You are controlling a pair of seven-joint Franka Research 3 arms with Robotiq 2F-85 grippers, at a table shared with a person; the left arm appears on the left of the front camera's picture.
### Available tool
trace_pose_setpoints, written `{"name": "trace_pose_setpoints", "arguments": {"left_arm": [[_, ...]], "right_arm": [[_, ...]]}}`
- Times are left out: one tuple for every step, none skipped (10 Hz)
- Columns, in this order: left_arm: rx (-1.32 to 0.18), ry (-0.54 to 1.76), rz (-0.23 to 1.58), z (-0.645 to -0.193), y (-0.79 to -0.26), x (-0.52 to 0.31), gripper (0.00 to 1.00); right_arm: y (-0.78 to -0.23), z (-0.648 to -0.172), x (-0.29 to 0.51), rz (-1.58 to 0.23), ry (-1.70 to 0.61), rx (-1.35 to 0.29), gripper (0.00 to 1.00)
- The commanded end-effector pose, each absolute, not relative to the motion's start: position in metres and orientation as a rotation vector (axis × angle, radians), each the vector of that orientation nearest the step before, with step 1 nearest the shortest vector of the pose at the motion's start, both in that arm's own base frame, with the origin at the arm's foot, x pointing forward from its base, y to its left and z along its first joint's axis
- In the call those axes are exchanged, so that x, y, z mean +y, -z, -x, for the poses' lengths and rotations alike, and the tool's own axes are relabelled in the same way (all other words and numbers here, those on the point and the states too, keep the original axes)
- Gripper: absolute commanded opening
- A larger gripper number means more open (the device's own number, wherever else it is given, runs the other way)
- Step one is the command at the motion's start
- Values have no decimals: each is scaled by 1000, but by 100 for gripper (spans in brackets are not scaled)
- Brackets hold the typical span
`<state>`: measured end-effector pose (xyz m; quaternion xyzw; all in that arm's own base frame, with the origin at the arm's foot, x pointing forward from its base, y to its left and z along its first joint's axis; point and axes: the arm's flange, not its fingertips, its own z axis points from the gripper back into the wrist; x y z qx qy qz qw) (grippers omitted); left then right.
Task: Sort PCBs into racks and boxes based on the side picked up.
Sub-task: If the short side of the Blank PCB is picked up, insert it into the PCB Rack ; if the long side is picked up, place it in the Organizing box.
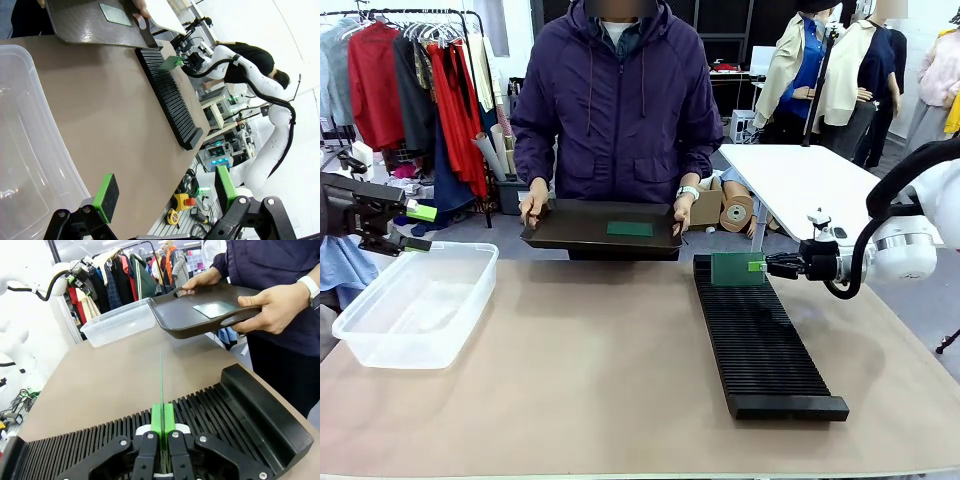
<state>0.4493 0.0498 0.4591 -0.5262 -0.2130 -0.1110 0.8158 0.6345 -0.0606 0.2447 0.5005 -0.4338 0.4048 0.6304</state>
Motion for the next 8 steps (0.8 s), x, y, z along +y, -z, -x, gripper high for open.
{"name": "trace_pose_setpoints", "arguments": {"left_arm": [[-456, 236, 1121, -449, -460, 50, 100], [-456, 236, 1121, -449, -460, 50, 100], [-456, 236, 1121, -449, -460, 50, 100], [-456, 236, 1121, -449, -460, 50, 100], [-456, 236, 1121, -449, -460, 50, 100], [-456, 236, 1121, -449, -460, 50, 100], [-456, 236, 1121, -449, -460, 50, 100], [-456, 236, 1121, -449, -460, 50, 100]], "right_arm": [[-241, -645, -66, -1180, -961, -1004, 0], [-238, -648, -66, -1188, -971, -993, 0], [-235, -651, -67, -1192, -977, -989, 0], [-234, -654, -67, -1197, -985, -983, 0], [-232, -656, -67, -1206, -992, -979, 0], [-230, -659, -67, -1210, -993, -977, 0], [-229, -660, -66, -1211, -998, -976, 0], [-228, -662, -66, -1208, -1000, -974, 0]]}}
